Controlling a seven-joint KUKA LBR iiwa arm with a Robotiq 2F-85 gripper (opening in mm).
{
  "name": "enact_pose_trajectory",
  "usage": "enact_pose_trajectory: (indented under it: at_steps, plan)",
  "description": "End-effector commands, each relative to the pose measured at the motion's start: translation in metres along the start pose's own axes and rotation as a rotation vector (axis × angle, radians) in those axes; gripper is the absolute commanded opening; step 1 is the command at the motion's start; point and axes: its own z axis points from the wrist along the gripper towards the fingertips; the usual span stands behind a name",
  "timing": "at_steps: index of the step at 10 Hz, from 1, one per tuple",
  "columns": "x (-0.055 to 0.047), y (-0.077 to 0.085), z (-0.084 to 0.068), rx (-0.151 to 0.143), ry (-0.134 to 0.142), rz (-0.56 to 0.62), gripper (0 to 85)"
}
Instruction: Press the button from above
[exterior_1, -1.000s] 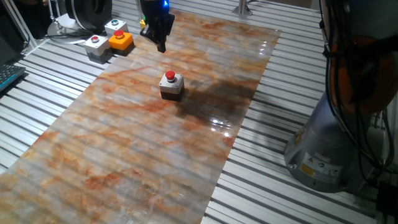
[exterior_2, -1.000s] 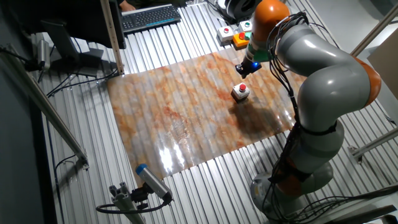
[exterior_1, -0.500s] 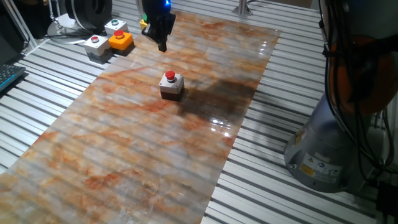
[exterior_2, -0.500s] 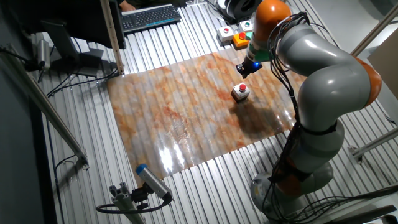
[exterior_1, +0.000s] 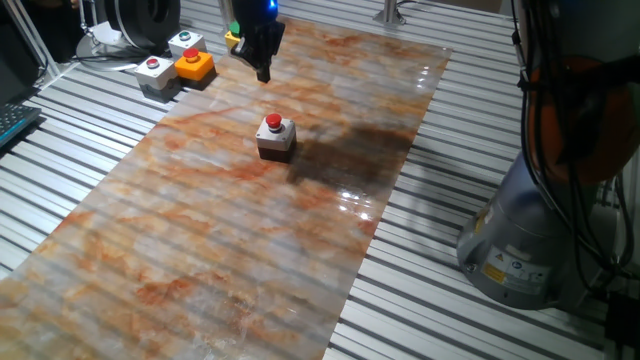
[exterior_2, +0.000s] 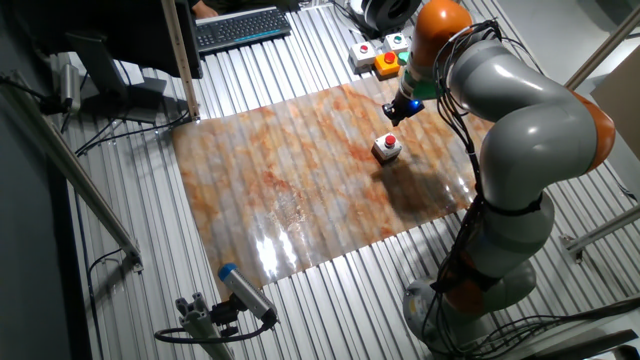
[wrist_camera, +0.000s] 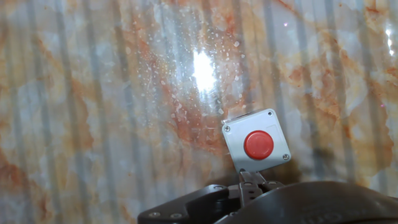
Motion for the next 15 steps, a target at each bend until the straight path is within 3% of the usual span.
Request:
enact_pose_trajectory:
  at_steps: [1, 15]
  plan:
    - [-0.0002, -0.0010, -0.0002, -0.002, 0.003, 0.000, 0.0]
    - [-0.0075, -0.0107, 0.0069, -0.008, 0.005, -0.009, 0.0]
